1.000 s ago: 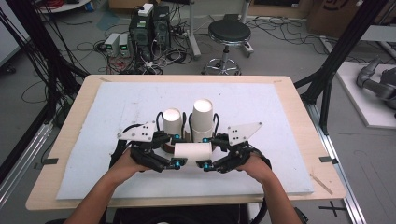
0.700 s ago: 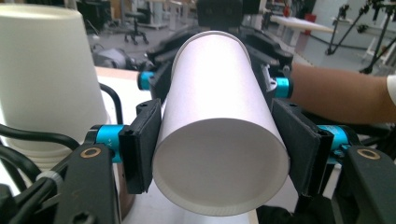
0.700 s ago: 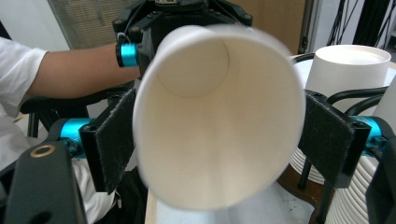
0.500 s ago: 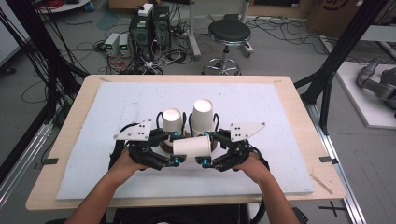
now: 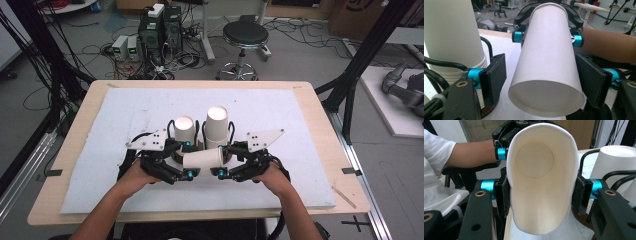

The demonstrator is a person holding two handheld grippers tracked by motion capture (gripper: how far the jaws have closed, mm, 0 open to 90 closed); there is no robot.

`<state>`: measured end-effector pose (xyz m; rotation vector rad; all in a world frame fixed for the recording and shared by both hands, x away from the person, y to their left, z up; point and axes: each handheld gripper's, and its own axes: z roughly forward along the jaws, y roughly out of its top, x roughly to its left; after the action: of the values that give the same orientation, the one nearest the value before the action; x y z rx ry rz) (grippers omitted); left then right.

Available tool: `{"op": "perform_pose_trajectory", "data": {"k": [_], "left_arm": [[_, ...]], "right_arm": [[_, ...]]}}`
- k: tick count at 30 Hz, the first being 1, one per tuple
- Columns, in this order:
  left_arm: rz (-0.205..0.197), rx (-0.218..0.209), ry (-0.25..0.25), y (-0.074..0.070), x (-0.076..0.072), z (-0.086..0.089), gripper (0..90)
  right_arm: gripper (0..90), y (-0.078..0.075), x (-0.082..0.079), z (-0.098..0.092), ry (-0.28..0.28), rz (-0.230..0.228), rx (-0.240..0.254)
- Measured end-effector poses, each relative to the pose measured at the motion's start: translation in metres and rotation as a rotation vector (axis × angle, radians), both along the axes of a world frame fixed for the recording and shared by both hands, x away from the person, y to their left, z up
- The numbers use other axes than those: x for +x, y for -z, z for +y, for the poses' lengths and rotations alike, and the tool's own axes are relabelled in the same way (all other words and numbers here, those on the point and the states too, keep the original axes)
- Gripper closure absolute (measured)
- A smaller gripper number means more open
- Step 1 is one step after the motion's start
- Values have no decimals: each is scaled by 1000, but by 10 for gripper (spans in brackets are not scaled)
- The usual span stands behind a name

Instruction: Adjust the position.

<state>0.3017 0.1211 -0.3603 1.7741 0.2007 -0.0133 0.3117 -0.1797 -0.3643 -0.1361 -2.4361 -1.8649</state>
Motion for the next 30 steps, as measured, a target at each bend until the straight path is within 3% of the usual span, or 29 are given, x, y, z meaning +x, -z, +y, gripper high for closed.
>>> {"op": "perform_pose_trajectory", "data": {"k": [7,9,12,14,18,20,23,27,30], "left_arm": [[-12,25,39,3,-1,0,356],[-11,10,37,2,-1,0,355],[-6,-17,19,2,1,3,356],[-4,-38,11,1,1,5,356],[-8,-61,16,0,0,4,357],[-17,-37,19,1,-1,2,361],[-8,-12,24,4,-1,0,360],[15,16,5,6,-1,-4,331],[27,39,-5,8,-1,-7,255]], "right_arm": [[386,-1,1,-2,10,27,3],[306,-2,1,-2,20,30,23],[156,-1,0,-3,106,26,87],[157,-1,1,-5,126,54,111],[161,0,-2,0,105,41,101],[280,0,-2,1,91,21,101],[344,-3,-2,0,69,0,92],[394,-5,-1,-2,51,10,80],[402,-6,0,-3,40,23,69]]}}
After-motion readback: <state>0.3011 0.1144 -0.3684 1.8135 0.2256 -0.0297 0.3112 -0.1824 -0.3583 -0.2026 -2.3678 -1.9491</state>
